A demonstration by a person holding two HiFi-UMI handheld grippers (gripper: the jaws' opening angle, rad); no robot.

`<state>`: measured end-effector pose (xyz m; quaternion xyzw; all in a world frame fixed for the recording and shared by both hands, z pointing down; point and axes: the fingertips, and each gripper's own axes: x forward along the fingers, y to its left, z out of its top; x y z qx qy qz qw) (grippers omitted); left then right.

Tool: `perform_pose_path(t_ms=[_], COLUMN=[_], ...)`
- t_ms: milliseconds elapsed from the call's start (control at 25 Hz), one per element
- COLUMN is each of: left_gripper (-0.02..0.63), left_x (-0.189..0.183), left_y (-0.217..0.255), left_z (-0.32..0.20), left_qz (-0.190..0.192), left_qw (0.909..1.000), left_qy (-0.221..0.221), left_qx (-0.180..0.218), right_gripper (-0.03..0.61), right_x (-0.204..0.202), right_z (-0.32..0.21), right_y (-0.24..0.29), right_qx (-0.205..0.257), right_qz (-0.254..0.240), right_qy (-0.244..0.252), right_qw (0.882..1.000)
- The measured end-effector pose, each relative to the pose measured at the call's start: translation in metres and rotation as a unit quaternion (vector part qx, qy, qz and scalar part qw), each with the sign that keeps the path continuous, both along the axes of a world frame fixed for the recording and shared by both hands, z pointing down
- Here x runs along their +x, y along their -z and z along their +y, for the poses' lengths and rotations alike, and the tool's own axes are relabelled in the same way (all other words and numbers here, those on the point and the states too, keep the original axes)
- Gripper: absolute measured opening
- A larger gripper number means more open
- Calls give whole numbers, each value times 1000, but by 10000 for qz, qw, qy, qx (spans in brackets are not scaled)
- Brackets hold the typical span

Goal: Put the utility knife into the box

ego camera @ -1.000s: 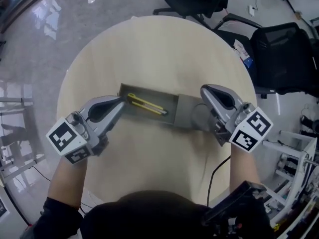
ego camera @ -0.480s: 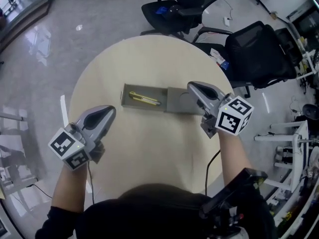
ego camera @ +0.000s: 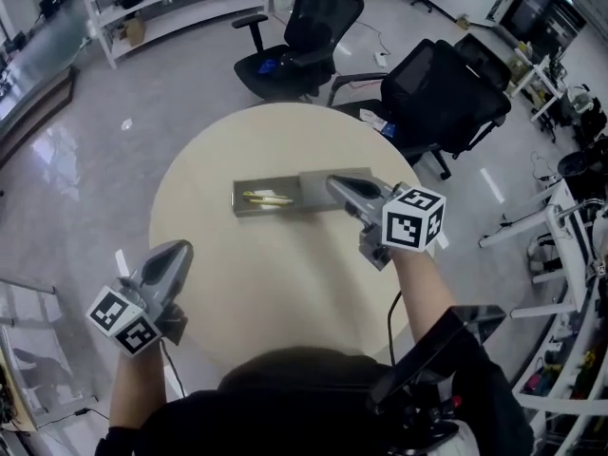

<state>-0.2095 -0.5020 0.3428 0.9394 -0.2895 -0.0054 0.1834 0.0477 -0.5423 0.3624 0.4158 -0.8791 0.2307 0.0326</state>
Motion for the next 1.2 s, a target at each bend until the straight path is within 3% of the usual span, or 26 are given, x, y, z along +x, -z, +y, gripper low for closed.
perform_pose_path(t_ms=[160,360,560,840,1200], left_gripper=[0,0,0,0,0], left_x=[2,33,86,159,128], left_y=[26,46,50,63,82], left_z=[37,80,126,170,174], left_qz=[-26,91,333,121,228], left_qw=[9997,9980,9958,9969,9980], left_qy=[180,571,843,739,392], left_qx=[153,260,152,233,443], right_gripper=[14,14,14,14,12], right_x=[12,47,93,138,114], right_z=[36,70,114,161,196], right_y=[14,42,44,42,64], right_qx=[-8,301,362,400,658], right_qz=[-51,47,14,-46,49], right_qy=[18,276,599,791,409], right_qw=[10000,9992,9975,9961,9970])
